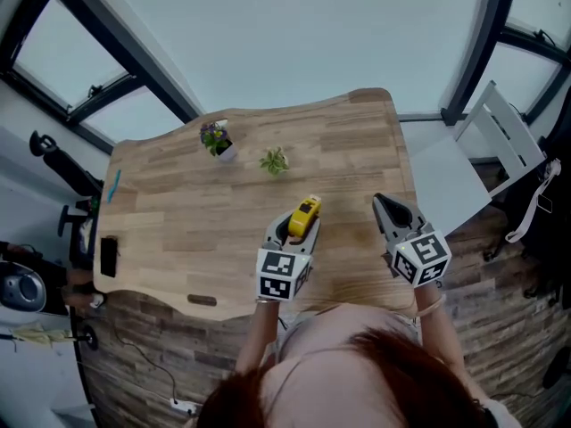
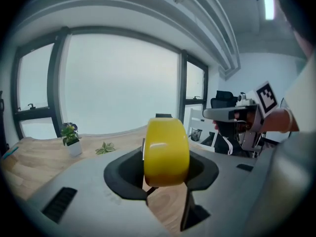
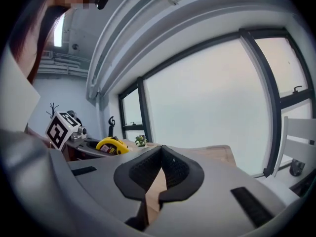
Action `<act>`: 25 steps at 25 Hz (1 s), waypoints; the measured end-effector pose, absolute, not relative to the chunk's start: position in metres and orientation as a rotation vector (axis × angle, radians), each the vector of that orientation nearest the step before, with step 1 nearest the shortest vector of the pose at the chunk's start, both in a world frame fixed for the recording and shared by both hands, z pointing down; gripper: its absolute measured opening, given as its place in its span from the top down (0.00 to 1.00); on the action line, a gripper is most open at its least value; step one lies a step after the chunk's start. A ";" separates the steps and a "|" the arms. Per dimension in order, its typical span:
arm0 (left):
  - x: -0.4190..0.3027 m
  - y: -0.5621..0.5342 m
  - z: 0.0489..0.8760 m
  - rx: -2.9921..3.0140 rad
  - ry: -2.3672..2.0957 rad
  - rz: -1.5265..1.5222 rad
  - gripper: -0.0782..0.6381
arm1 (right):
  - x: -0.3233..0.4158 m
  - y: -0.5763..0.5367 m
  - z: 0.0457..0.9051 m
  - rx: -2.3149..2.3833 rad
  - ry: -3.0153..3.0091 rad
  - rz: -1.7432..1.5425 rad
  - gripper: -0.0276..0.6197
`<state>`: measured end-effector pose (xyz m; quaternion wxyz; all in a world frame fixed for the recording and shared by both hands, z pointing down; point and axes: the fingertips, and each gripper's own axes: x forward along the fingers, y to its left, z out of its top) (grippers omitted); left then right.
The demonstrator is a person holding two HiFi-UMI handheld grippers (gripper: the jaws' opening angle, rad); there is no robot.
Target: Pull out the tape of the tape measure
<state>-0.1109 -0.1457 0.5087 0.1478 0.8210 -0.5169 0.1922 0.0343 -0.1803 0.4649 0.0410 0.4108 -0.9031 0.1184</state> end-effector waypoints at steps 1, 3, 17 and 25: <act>-0.112 -0.148 0.505 2.366 -1.504 0.528 0.66 | 0.035 -0.182 0.462 1.269 -2.774 0.338 0.96; -0.112 -0.152 0.499 2.374 -1.528 0.490 0.66 | 0.036 -0.186 0.456 1.301 -2.783 0.309 0.96; -0.108 -0.151 0.478 2.409 -1.575 0.373 0.66 | 0.045 -0.186 0.437 1.341 -2.838 0.304 0.96; -0.107 -0.148 0.470 2.409 -1.604 0.324 0.66 | 0.054 -0.183 0.438 1.370 -2.825 0.303 0.96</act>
